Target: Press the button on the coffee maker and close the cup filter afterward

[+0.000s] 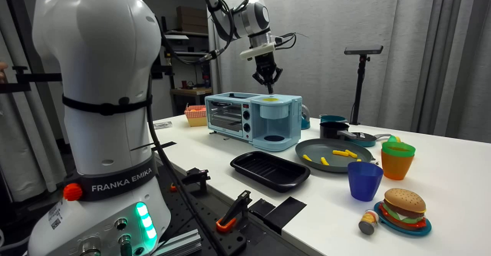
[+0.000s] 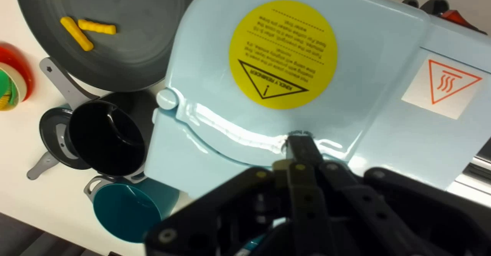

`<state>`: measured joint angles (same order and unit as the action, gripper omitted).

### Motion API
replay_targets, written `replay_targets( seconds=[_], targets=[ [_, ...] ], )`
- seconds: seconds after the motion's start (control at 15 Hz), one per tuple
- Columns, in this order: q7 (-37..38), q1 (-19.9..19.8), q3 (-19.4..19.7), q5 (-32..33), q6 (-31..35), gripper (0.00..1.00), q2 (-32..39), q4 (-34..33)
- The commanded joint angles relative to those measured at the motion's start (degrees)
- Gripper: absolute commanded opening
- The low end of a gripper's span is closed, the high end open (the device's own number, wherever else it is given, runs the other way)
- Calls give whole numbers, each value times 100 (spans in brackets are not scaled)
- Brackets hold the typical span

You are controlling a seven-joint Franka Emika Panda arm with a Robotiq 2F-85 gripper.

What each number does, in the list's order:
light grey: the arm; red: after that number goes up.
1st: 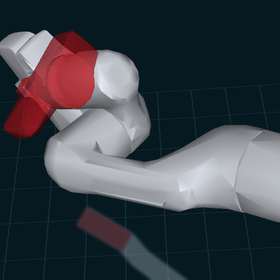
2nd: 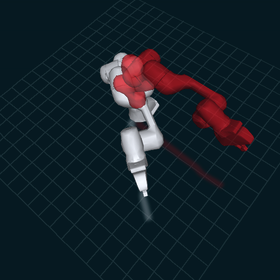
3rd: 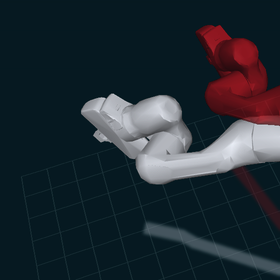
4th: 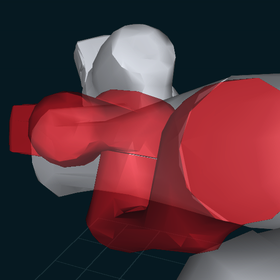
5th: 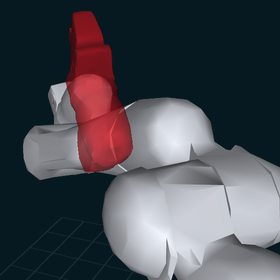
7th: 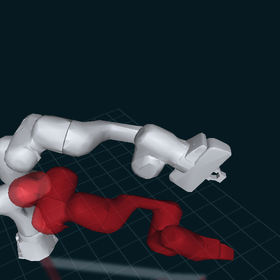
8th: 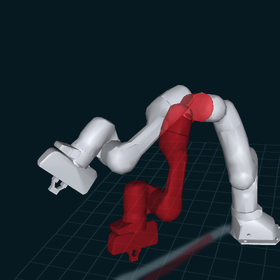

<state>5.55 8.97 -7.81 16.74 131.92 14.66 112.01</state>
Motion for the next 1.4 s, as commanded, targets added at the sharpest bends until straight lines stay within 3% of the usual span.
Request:
replay_targets(
  seconds=[0.0, 0.67, 1.33],
  targets=[
    [82, 124, 107, 95, 52, 0, 184, -181],
    [-460, -42, -19, -497, 406, 0, 624, 247],
    [-317, -50, 125, -441, 189, 0, -101, 563]
  ],
)
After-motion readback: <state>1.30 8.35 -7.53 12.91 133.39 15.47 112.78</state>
